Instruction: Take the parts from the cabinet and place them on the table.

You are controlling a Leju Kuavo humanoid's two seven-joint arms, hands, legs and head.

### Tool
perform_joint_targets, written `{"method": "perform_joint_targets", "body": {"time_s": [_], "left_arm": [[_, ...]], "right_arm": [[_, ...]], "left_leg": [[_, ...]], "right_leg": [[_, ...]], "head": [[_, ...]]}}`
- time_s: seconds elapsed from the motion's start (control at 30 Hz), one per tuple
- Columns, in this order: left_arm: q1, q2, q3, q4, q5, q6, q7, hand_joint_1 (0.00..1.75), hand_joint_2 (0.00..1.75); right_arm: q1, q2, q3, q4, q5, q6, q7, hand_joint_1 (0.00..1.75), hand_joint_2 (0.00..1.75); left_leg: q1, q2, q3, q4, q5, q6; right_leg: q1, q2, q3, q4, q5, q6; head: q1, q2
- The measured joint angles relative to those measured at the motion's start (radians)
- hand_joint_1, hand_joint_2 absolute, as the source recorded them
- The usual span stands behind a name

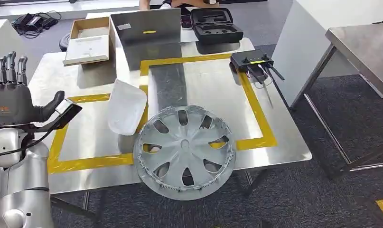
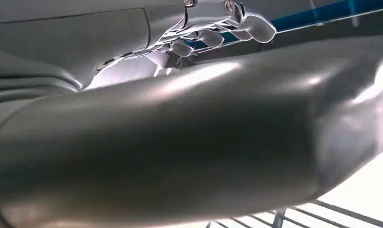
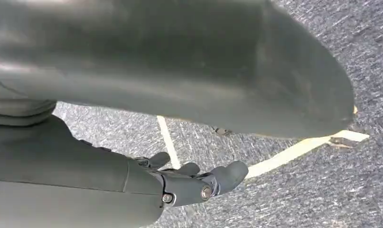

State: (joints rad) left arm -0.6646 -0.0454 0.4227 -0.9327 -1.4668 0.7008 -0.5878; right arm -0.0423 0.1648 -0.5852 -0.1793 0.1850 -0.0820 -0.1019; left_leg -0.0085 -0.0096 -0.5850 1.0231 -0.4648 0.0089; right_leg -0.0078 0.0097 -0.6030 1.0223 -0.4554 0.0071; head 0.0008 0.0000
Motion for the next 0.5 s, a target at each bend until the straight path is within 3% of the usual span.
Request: {"method": "perform_joint_targets", "body": {"time_s": [0.03,0.07,0.13,0.17,0.2,0.23,0.27,0.33,0.37,0.4,0.5], "left_arm": [[0.0,-0.001,0.002,-0.002,-0.003,0.0,0.003,0.0,0.0],[-0.001,-0.001,0.004,-0.002,-0.006,0.0,0.003,0.0,0.0],[0.001,-0.001,0.006,-0.003,-0.009,0.0,0.007,0.0,0.0],[0.003,0.0,0.008,-0.003,-0.009,0.0,0.009,0.0,0.0],[0.003,-0.001,0.008,-0.002,-0.009,0.0,0.01,0.0,0.0],[0.004,0.0,0.008,-0.002,-0.009,0.0,0.01,0.0,0.0],[0.005,0.0,0.008,-0.001,-0.009,0.0,0.011,0.0,0.0],[0.005,0.0,0.008,-0.001,-0.009,0.0,0.012,0.0,0.0],[0.005,0.001,0.008,-0.002,-0.007,0.0,0.012,0.0,0.0],[0.005,0.004,0.009,-0.003,-0.006,0.0,0.012,0.0,0.0],[0.004,0.008,0.009,-0.004,-0.006,0.0,0.014,0.0,0.0]], "right_arm": [[-0.001,0.0,0.0,0.0,0.0,0.0,0.0,0.0,0.0],[-0.001,0.0,0.0,0.0,0.0,-0.001,0.0,0.0,0.0],[-0.003,0.0,0.0,0.0,0.0,-0.002,0.0,0.0,0.0],[-0.003,0.0,0.0,0.0,0.0,-0.002,0.0,0.0,0.0],[-0.003,0.0,0.0,0.0,0.0,-0.002,0.0,0.0,0.0],[-0.003,0.0,0.0,0.0,0.0,-0.002,0.0,0.0,0.0],[-0.003,0.0,0.0,0.0,0.0,-0.002,0.0,0.0,0.0],[-0.007,0.0,0.0,0.0,0.001,-0.002,0.003,0.0,0.0],[-0.011,0.0,0.0,0.0,0.002,-0.003,0.004,0.0,0.0],[-0.011,0.002,0.001,0.0,0.002,-0.003,0.006,0.0,0.0],[-0.012,0.002,0.001,0.0,0.003,-0.003,0.005,0.0,0.0]], "left_leg": [[0.017,0.004,0.006,-0.017,0.013,0.005],[0.015,0.006,0.007,-0.022,0.017,0.008],[0.017,0.009,0.0,-0.021,0.021,0.011],[0.017,0.01,-0.005,-0.019,0.022,0.011],[0.017,0.011,-0.01,-0.016,0.024,0.009],[0.019,0.011,-0.015,-0.012,0.025,0.007],[0.022,0.01,-0.021,-0.007,0.026,0.005],[0.029,0.01,-0.032,0.004,0.028,-0.003],[0.031,0.01,-0.037,0.011,0.029,-0.013],[0.028,0.008,-0.041,0.01,0.033,-0.022],[0.029,0.005,-0.044,0.004,0.048,-0.047]], "right_leg": [[0.003,0.0,-0.003,0.003,-0.007,0.003],[0.004,-0.002,-0.009,0.022,-0.029,0.009],[-0.002,-0.003,-0.066,0.16,-0.117,0.018],[-0.005,-0.004,-0.096,0.235,-0.149,0.022],[-0.008,-0.004,-0.117,0.29,-0.165,0.026],[-0.011,-0.005,-0.116,0.294,-0.153,0.029],[-0.014,-0.005,-0.091,0.254,-0.122,0.033],[-0.02,-0.006,0.003,0.093,-0.052,0.038],[-0.021,-0.006,0.044,0.01,-0.066,0.039],[-0.01,0.002,0.04,0.029,-0.043,0.026],[-0.008,0.005,0.025,0.023,-0.042,-0.004]], "head": [[0.001,0.0],[0.002,0.0],[0.008,0.0],[0.009,0.0],[0.009,0.0],[0.009,0.0],[0.009,0.0],[0.009,0.0],[0.009,0.0],[0.009,0.0],[0.008,0.0]]}}
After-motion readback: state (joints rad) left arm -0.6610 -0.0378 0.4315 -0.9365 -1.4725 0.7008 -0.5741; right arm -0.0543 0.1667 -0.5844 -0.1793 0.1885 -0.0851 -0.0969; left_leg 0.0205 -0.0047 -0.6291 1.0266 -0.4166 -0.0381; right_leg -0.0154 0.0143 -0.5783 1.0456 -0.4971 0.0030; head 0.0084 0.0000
